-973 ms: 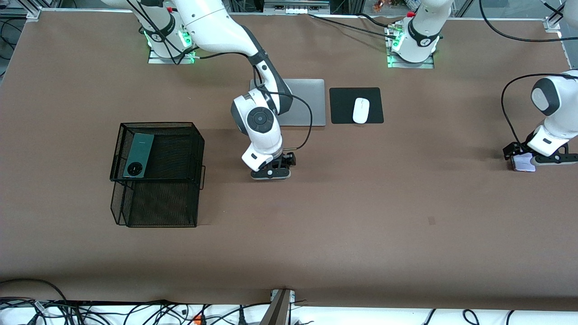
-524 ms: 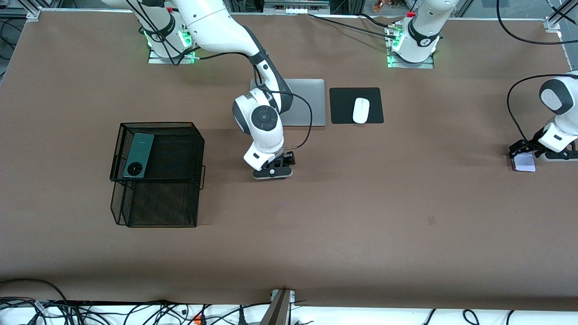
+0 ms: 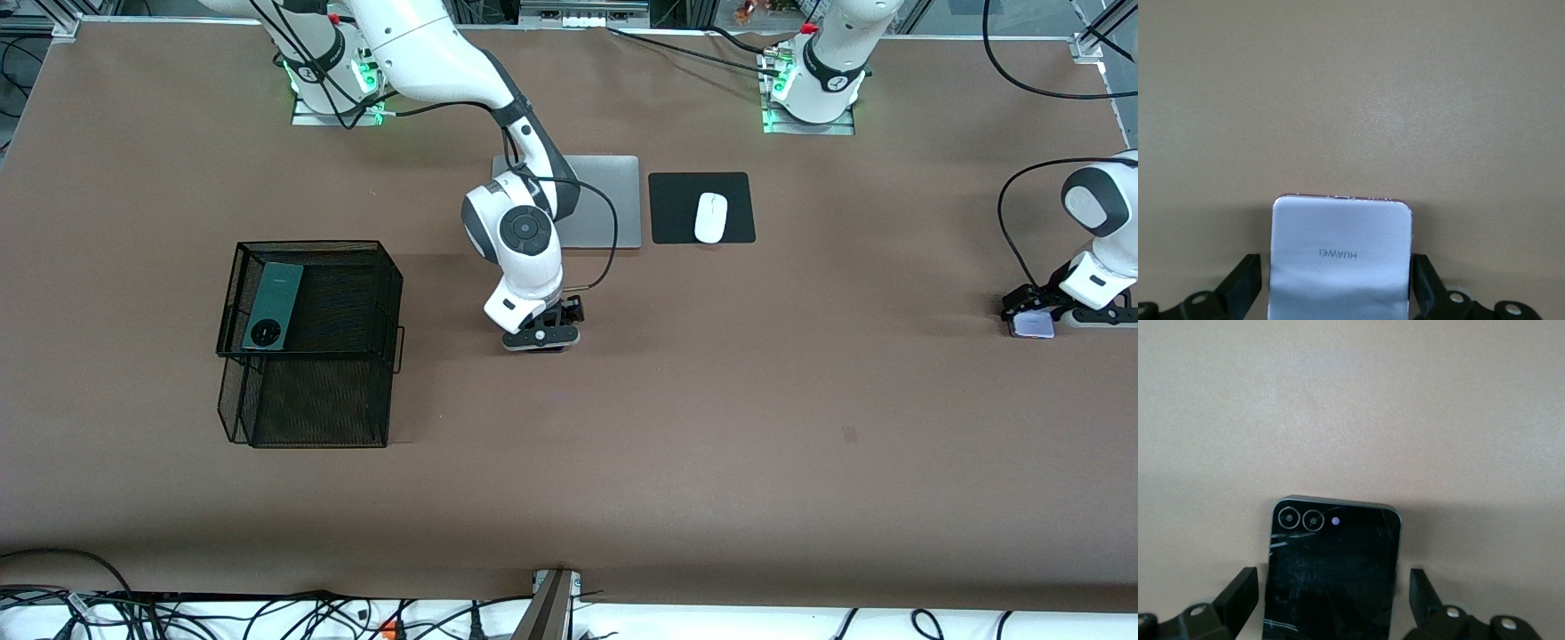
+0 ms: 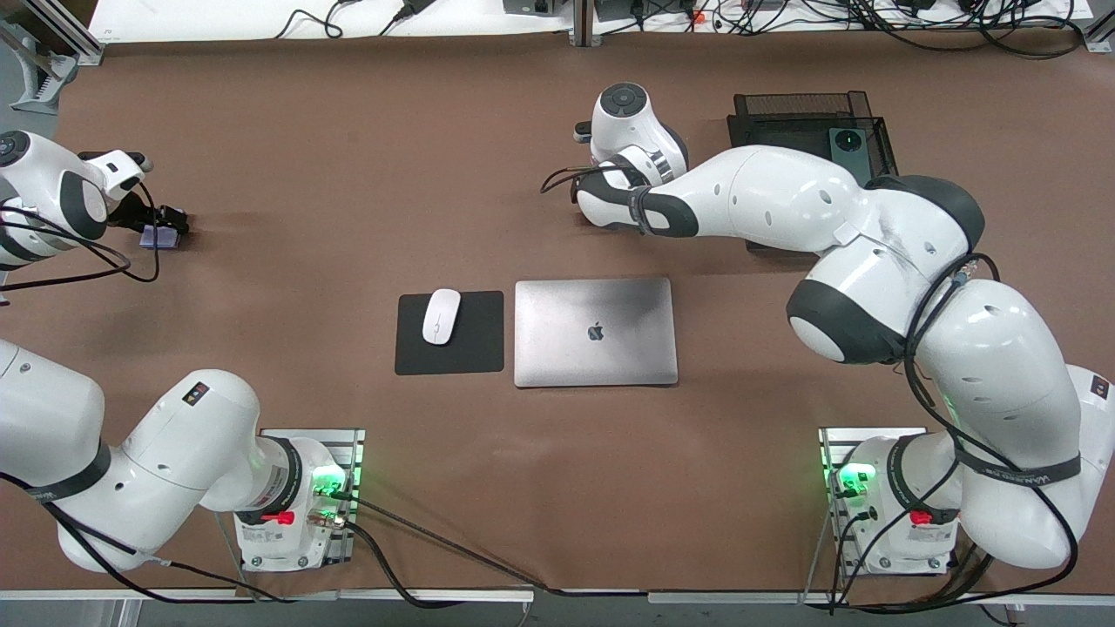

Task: Place phones with both arms
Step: 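Grasp the small white phone with the left gripper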

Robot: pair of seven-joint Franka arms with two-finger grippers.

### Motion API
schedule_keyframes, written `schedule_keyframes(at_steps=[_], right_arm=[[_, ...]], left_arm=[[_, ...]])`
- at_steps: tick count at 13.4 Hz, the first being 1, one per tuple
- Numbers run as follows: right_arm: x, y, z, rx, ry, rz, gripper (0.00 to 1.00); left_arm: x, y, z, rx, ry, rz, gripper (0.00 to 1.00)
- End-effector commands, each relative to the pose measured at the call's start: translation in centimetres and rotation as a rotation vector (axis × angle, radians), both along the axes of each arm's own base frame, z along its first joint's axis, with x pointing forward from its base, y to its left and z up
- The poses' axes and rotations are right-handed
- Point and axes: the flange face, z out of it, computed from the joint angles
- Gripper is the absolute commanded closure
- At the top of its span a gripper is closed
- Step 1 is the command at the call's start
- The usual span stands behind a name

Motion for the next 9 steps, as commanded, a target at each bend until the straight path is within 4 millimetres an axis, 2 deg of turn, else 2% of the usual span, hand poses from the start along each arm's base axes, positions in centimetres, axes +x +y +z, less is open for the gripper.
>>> schedule_keyframes(at_steps=[1,3,5,6,8,9], right_arm=[[-0.4,1.0,-0.7,-0.004,-0.007,0.011,0.00],[-0.6,1.0,-1.1,-0.010,-0.004,0.017,0.01],[-0.7,0.9,-1.9,-0.019,0.001,0.020,0.07],[-0.7,0.9,-2.0,-0.021,0.001,0.021,0.19],[-0.7,0.8,-1.9,-0.024,-0.003,0.028,0.71],[-0.6,0.8,-1.8,-0.026,-0.004,0.031,0.83]], left_arm=[[0.5,0.3,0.0,-0.007,-0.005,-0.019,0.00],[0.6,0.1,-0.5,-0.015,-0.002,-0.019,0.00],[0.5,0.1,-0.5,-0.019,-0.002,-0.004,0.34],[0.6,0.0,-0.6,-0.021,-0.001,-0.001,0.47],[0.7,-0.2,-0.6,-0.028,-0.004,0.008,0.68],[0.9,-0.4,-0.6,-0.033,-0.005,0.021,0.78]])
